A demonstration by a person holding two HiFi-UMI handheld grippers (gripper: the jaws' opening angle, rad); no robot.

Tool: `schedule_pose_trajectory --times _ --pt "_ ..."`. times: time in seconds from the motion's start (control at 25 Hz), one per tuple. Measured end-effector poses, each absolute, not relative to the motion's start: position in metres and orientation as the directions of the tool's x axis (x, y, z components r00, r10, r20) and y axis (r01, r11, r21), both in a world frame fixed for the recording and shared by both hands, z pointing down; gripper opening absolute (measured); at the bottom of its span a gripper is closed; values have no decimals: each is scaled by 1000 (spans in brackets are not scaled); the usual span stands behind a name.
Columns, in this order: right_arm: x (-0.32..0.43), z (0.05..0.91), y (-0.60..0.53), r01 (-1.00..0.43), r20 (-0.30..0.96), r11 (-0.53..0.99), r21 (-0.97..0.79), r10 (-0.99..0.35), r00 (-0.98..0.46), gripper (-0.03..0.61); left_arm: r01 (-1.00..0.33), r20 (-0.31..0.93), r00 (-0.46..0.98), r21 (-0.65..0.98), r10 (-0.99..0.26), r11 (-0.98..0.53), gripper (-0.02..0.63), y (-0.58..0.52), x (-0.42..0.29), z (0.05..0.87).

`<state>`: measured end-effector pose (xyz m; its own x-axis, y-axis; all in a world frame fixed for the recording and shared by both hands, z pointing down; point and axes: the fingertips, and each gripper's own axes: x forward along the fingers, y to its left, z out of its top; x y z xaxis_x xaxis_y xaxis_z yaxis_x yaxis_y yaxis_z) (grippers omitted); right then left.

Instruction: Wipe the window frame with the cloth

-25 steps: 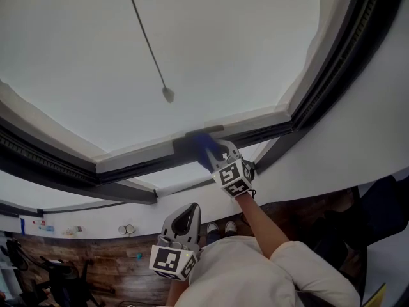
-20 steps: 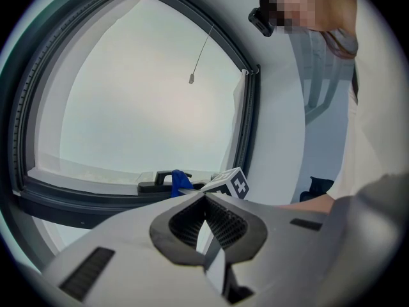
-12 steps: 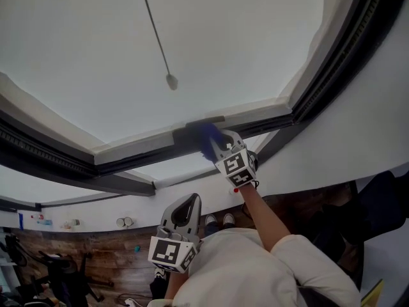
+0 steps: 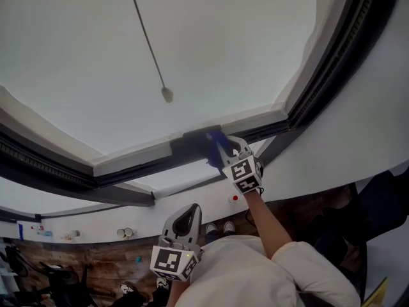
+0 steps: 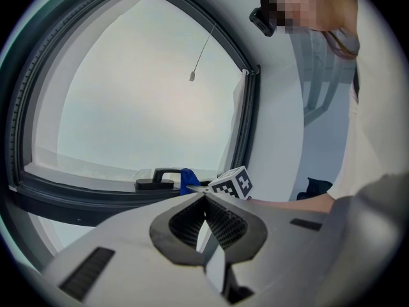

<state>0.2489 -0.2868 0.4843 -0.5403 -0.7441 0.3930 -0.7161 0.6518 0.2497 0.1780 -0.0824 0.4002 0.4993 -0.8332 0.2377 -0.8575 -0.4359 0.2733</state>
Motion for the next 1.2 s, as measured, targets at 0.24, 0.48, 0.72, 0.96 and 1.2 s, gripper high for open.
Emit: schedule_pose_trajectory --times 0.24,0.48,0.72,0.96,1.2 --pt "267 483 -296 -740 386 623 255 -767 -513 44 -843 226 522 279 -822 -459 8 -87 187 400" --pt "277 483 -299 -754 381 608 250 -777 -501 44 -838 224 532 279 -817 -469 8 -91 192 400" --pt "291 483 -302 -768 381 591 248 -788 -483 44 -837 219 533 278 -818 -471 8 -94 194 399" --pt "314 485 -309 -793 382 557 248 -808 -449 44 -837 218 533 281 -818 -470 8 -97 197 400" --pt "340 483 -314 -823 378 512 246 -833 -405 44 -828 220 544 293 -809 -477 9 -97 202 401"
